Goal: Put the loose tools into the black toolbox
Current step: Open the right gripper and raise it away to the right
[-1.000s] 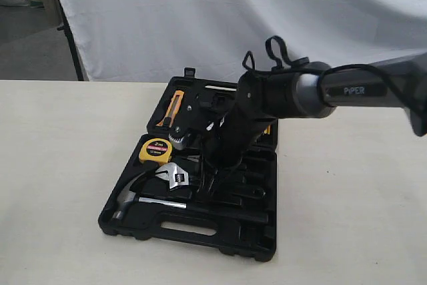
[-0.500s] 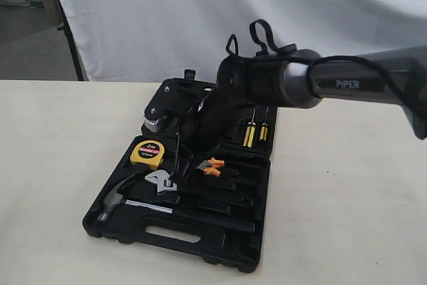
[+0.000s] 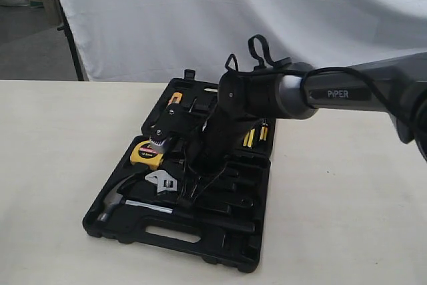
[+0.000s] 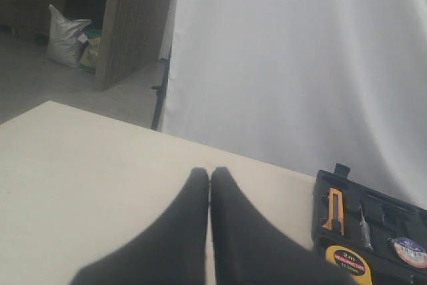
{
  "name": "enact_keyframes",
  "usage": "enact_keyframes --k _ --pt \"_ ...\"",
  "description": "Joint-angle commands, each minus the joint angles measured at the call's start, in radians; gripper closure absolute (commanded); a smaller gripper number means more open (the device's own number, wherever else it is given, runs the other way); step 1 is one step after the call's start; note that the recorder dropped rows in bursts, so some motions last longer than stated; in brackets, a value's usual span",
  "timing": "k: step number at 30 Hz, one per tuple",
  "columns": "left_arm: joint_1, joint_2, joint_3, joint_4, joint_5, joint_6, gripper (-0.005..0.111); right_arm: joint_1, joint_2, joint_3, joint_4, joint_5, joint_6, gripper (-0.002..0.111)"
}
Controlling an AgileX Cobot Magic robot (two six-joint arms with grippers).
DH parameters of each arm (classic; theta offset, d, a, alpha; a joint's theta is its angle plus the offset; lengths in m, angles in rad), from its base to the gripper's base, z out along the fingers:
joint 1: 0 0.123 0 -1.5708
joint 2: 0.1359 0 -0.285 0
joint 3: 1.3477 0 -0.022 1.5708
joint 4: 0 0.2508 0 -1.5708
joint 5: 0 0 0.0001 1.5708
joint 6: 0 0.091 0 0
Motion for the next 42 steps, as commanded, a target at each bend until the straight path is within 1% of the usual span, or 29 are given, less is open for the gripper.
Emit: enact_keyframes --k 1,5,13,15,19,23,26,29,33,35,37,41,42 --pt "0.025 -0.003 -0.003 0.004 -0.007 -0.005 0.106 -0.011 0.025 0.014 -0.080 0.097 0.024 0.109" --pt "0.025 -0.003 -0.003 0.004 -0.007 -0.005 0.106 -0.053 0.016 0.014 -0.093 0.155 0.028 0.109" --pt "0.025 -0.003 -0.003 0.004 -0.007 -0.005 0.106 -0.184 0.016 0.014 -0.089 0.211 0.023 0.109" --pt "0.025 -0.003 -0.003 0.004 -0.007 -0.005 0.106 -0.200 0.016 0.014 -0.086 0.211 0.009 0.109" --pt "0.025 -0.003 -0.003 0.004 -0.007 -0.005 0.106 -0.200 0.014 0.014 -0.085 0.213 -0.049 0.109" --pt "0.025 -0.003 -0.003 0.004 -0.007 -0.005 0.106 -0.200 -0.049 0.014 -0.085 0.208 -0.062 0.109" --pt "0.025 -0.003 -0.003 0.004 -0.007 -0.005 0.106 -0.200 -0.172 0.014 -0.076 0.156 -0.001 0.109" --pt "0.025 -0.003 -0.003 0.004 -0.007 -0.005 0.106 -0.200 -0.292 0.014 -0.061 0.072 0.122 0.109" --pt "0.025 -0.003 -0.003 0.004 -0.007 -0.005 0.106 -0.200 -0.386 0.014 -0.005 0.086 0.275 0.109" --pt "0.025 -0.003 -0.003 0.004 -0.007 -0.005 0.106 -0.200 -0.434 0.040 0.063 0.090 0.332 0.109" --pt "0.025 -0.003 -0.003 0.004 -0.007 -0.005 0.106 -0.198 -0.501 0.101 0.146 0.081 0.332 0.109" --pt "0.025 -0.003 -0.003 0.004 -0.007 -0.005 0.106 -0.198 -0.695 0.285 0.170 -0.033 0.341 0.109" --pt "0.025 -0.003 -0.003 0.004 -0.007 -0.005 0.106 -0.198 -0.757 0.360 0.184 -0.074 0.341 0.109"
